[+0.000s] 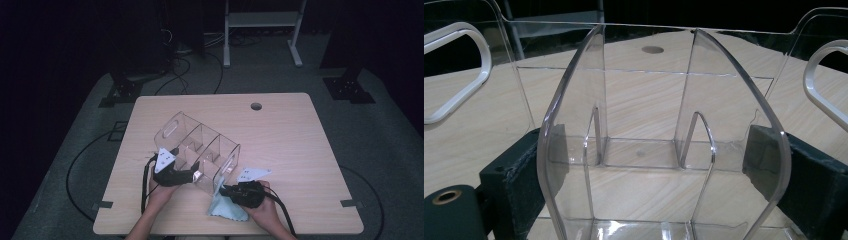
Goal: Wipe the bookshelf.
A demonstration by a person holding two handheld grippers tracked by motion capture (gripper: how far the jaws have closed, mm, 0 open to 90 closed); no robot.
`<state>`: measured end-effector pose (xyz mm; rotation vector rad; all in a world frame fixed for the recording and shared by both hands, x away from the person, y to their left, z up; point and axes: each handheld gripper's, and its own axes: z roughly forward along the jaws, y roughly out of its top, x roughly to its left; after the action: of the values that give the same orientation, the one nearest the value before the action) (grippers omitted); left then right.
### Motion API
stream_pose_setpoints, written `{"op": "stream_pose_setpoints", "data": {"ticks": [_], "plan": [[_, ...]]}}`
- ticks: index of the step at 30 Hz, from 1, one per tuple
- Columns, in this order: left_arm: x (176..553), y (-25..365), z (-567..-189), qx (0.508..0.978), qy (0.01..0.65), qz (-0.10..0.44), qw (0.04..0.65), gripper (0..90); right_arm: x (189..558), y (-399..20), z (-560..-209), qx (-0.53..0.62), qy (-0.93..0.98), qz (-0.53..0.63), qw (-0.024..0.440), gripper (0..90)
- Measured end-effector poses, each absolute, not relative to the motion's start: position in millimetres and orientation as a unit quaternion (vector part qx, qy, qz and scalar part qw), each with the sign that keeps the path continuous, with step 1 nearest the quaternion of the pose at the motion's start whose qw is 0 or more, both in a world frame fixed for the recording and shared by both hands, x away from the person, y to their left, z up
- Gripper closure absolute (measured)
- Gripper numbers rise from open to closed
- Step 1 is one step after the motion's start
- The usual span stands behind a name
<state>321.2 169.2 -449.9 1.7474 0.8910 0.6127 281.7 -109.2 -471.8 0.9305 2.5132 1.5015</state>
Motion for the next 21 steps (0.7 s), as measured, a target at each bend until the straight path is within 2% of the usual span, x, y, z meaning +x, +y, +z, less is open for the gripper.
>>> {"op": "stream_pose_setpoints", "data": {"ticks": [6,21], "plan": [[321.3,169.5,-449.8,0.728,0.371,0.256,0.517,7.0,282.8,-105.5,-485.3,0.310,0.823,0.475,0.025,82.9],[321.3,170.3,-450.0,0.728,0.371,0.254,0.518,7.0,279.6,-106.2,-470.2,0.299,0.818,0.491,0.033,83.0]]}}
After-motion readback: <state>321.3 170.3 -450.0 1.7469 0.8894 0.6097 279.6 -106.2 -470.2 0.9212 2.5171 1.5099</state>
